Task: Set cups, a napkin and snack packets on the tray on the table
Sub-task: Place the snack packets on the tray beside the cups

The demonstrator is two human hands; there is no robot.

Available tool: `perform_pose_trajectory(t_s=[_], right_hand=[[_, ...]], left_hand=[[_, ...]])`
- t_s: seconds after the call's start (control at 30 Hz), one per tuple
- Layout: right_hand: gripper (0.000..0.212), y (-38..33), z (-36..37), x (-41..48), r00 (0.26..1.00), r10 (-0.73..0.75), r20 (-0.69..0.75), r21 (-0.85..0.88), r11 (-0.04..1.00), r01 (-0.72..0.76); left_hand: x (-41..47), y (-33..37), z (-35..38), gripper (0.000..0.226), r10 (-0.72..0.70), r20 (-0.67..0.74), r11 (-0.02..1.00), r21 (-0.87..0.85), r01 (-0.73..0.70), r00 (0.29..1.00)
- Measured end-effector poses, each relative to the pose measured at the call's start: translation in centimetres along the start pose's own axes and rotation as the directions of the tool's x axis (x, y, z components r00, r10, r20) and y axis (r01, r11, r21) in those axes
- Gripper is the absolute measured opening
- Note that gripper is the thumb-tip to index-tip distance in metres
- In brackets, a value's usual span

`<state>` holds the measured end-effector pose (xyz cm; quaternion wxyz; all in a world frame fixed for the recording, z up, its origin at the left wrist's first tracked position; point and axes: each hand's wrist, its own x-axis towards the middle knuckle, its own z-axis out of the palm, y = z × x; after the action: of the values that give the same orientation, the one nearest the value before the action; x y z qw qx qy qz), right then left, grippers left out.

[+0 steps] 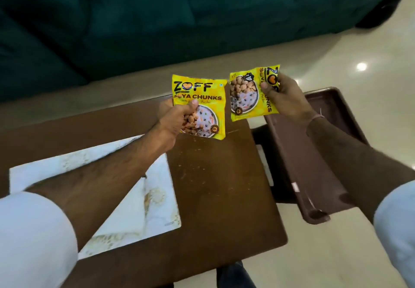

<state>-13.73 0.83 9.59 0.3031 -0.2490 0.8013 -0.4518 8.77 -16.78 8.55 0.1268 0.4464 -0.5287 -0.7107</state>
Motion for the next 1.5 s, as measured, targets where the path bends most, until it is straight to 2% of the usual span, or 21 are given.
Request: perform_pose_trajectory(t_s=[0.13, 0.27, 0.37, 0.53, 0.67, 0.77, 0.93, 1.03, 1.2, 1.3, 1.4, 1.5], right_hand=[[0.017, -4.9, 7.5, 0.6, 0.976, -0.042, 0.214, 0.010, 0.999, 0.041], [0.012, -8.6, 14.8, 0.7, 0.901, -0.049, 0.431, -0.066, 0.994, 0.086], [0.012, -10.3, 20.2, 0.6, 0.848, -0.021, 0.529, -0.134, 0.985, 0.108], [0.009, -11.7, 28.0, -0.1, 0.728, 0.107, 0.677, -0.267, 0.957, 0.109], [0.015, -12.1, 32.6, -1.5, 0.625, 0.168, 0.763, -0.381, 0.897, 0.224], [0.022, -12.0, 35.3, -2.6, 0.535, 0.253, 0.806, -0.462, 0.834, 0.301], [0.018, -10.7, 37.7, -4.1, 0.418, 0.411, 0.810, -0.571, 0.713, 0.406], [0.021, -9.8, 38.1, -4.5, 0.394, 0.477, 0.785, -0.617, 0.655, 0.436], [0.020, -8.5, 37.5, -4.7, 0.364, 0.552, 0.750, -0.661, 0.647, 0.381], [0.019, -7.9, 37.1, -4.5, 0.351, 0.577, 0.738, -0.672, 0.675, 0.304], [0.018, -7.6, 36.7, -4.3, 0.338, 0.606, 0.720, -0.691, 0.668, 0.276], [0.018, -7.3, 36.7, -4.8, 0.310, 0.644, 0.700, -0.713, 0.606, 0.352]], left_hand=[[-0.9, 0.9, -9.4, 0.005, 0.023, -0.170, 1.000, -0.017, -0.026, 0.985], [-2.9, 0.5, -19.2, 0.004, 0.020, -0.321, 0.999, -0.037, -0.034, 0.947], [-4.8, -0.6, -26.0, 0.011, 0.011, -0.430, 0.999, -0.025, -0.024, 0.903], [-8.5, -3.7, -35.4, 0.020, -0.039, -0.526, 0.999, -0.050, 0.015, 0.850], [-11.2, -7.0, -40.8, 0.018, -0.106, -0.582, 0.993, -0.101, 0.058, 0.807], [-13.1, -10.0, -44.0, 0.020, -0.151, -0.616, 0.989, -0.095, 0.117, 0.773], [-15.2, -15.1, -47.0, 0.011, -0.218, -0.600, 0.974, -0.077, 0.215, 0.770], [-15.9, -17.1, -46.9, 0.009, -0.217, -0.566, 0.971, -0.042, 0.235, 0.796], [-16.1, -19.1, -45.4, 0.010, -0.190, -0.471, 0.976, 0.000, 0.216, 0.862], [-15.9, -19.6, -44.9, 0.006, -0.170, -0.461, 0.978, 0.030, 0.207, 0.871], [-15.7, -20.1, -45.1, 0.022, -0.136, -0.486, 0.973, 0.101, 0.210, 0.864], [-15.6, -20.0, -45.0, 0.032, -0.105, -0.494, 0.954, 0.195, 0.227, 0.863]])
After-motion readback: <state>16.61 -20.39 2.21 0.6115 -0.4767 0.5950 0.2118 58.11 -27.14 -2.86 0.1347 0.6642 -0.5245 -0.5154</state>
